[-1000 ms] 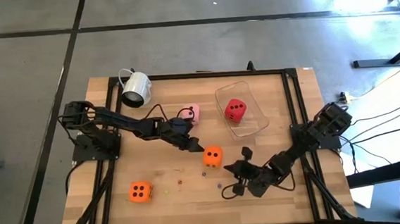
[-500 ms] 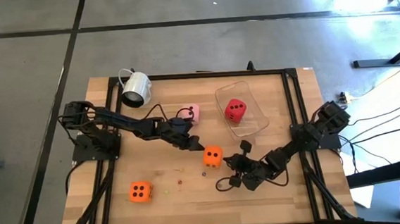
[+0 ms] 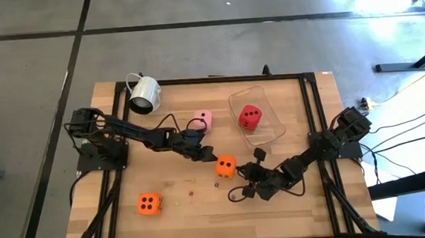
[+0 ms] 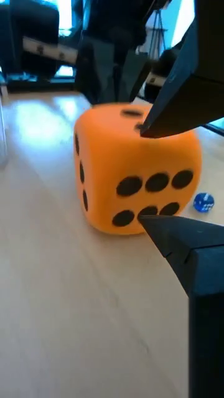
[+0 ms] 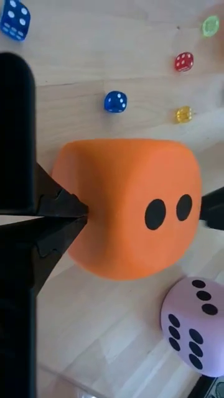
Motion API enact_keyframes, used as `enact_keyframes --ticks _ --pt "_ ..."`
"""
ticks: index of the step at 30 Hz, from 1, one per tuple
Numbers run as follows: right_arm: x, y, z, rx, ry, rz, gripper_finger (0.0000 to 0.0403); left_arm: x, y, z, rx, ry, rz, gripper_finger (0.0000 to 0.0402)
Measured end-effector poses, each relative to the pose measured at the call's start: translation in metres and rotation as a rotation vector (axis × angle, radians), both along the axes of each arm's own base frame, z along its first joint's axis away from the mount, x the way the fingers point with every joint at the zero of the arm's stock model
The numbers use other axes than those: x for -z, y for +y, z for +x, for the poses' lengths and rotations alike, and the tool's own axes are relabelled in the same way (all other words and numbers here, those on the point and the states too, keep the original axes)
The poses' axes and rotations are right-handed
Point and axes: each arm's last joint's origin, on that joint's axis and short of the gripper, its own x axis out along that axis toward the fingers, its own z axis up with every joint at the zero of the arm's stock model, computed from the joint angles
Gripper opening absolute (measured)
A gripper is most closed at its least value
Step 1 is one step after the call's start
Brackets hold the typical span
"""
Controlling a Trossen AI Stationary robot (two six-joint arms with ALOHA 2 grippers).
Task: Pick & Place Dice
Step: Put the right large orange die in the bin
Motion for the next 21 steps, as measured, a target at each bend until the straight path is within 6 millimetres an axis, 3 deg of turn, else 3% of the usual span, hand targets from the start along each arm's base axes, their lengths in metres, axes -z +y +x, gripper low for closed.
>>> enact_keyframes --ticks 8,21 --pt "0.0 0.0 0.0 -0.014 0.008 0.016 0.0001 0.015 -0.003 0.018 0.063 -0.118 -0.115 0.0207" --pt "0.0 0.001 0.0 -0.018 0.006 0.024 0.0001 0.0 -0.009 0.032 0.299 -0.034 0.008 0.0208"
